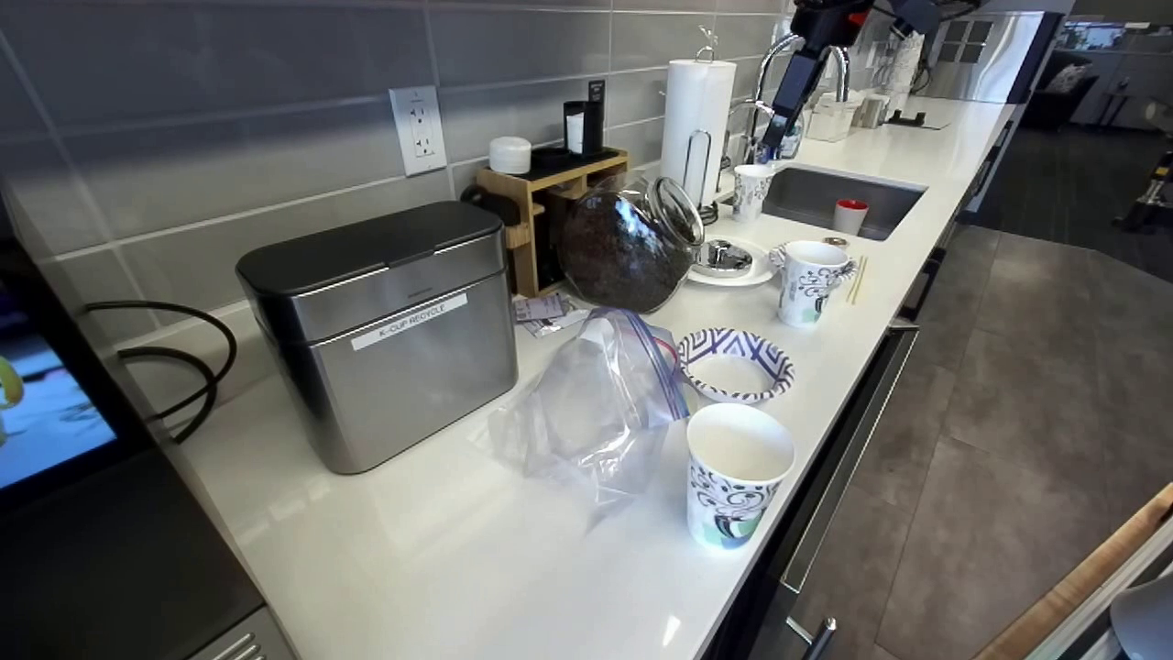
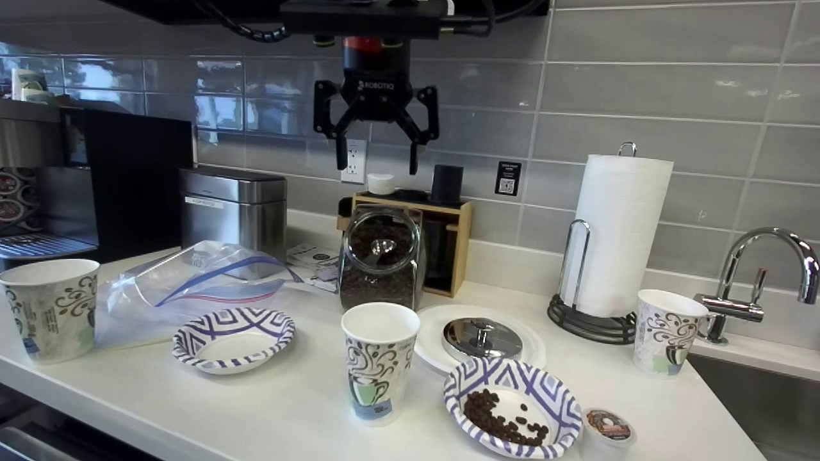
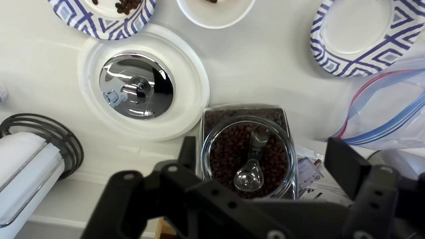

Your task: Use the silver ladle to put some of the coffee beans into the paper cup on the right

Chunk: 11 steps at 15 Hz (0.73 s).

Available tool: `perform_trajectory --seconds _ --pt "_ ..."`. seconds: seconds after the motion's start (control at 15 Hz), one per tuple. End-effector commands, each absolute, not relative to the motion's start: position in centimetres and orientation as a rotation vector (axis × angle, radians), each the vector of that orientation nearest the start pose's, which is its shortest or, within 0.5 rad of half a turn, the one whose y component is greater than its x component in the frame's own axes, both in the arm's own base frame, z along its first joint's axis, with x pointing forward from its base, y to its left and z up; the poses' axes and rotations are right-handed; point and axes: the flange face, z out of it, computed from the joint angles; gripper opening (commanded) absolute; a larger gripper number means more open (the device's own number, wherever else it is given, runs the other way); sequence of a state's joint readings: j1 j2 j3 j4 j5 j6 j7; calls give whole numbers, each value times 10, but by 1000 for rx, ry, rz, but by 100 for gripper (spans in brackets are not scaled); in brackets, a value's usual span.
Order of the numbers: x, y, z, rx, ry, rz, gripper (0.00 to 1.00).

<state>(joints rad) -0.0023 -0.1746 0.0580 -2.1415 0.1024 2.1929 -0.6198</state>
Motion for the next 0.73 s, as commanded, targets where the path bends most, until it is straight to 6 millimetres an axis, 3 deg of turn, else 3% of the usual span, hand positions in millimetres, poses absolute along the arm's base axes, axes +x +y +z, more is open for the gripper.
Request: perform_trajectory --seconds 0.0,0.2,0.27,0.67 --pt "484 23 509 -2968 -956 -459 100" --pt "465 15 516 -2966 -909 -459 100" --pt "486 17 516 -2967 -924 -442 100" --pt "471 14 520 -2967 -916 -458 100"
